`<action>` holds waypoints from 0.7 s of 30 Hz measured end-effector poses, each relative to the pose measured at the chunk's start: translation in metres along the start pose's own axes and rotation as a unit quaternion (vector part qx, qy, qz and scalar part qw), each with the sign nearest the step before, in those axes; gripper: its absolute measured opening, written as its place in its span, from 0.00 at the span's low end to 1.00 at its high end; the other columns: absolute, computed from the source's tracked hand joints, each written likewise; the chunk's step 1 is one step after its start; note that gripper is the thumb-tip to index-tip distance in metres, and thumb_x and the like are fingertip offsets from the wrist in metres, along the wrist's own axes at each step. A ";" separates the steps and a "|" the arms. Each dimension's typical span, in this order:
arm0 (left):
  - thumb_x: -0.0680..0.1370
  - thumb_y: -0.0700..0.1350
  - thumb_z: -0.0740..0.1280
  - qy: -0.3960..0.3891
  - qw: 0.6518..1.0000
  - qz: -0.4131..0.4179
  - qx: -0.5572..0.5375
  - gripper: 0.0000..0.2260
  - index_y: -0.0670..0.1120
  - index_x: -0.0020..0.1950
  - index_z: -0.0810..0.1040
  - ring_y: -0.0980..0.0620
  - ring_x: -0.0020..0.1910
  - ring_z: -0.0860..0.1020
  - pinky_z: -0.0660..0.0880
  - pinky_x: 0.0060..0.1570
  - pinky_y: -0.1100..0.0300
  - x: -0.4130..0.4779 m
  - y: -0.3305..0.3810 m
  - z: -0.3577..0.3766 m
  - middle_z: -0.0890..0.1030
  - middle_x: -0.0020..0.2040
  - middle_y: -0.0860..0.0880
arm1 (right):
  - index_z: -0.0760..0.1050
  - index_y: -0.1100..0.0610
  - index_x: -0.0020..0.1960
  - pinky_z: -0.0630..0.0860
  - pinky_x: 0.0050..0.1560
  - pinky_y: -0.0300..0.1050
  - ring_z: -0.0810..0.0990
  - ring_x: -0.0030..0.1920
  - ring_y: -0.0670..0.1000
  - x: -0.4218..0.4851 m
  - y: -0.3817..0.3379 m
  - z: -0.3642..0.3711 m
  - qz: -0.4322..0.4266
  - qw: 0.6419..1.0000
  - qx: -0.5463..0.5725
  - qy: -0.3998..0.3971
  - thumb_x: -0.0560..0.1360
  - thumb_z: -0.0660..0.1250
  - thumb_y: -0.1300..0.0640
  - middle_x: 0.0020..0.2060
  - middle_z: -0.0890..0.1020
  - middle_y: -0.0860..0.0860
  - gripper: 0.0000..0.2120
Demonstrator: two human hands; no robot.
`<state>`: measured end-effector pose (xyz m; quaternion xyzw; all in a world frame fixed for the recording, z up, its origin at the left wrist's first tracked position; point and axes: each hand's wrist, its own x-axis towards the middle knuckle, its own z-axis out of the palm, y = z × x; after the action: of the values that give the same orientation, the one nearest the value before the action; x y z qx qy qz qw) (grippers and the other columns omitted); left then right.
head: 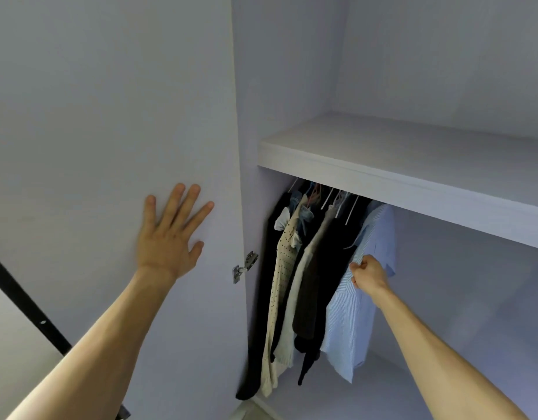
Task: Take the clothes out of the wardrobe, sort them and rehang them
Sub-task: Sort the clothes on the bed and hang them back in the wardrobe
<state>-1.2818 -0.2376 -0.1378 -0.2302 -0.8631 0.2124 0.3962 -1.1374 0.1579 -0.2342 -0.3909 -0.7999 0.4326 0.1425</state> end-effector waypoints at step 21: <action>0.79 0.66 0.50 -0.018 1.000 -0.010 0.023 0.37 0.55 0.80 0.34 0.44 0.79 0.34 0.28 0.71 0.36 -0.002 0.000 -0.010 0.32 0.80 0.47 | 0.62 0.62 0.73 0.76 0.56 0.51 0.78 0.57 0.61 0.001 -0.002 0.025 -0.036 0.989 -0.138 -0.047 0.82 0.58 0.52 0.61 0.78 0.60 0.23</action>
<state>-1.2727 -0.2368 -0.1333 -0.2091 -0.8671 0.2321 0.3880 -1.1530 0.1439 -0.2476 -0.3569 -0.8712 0.3308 0.0645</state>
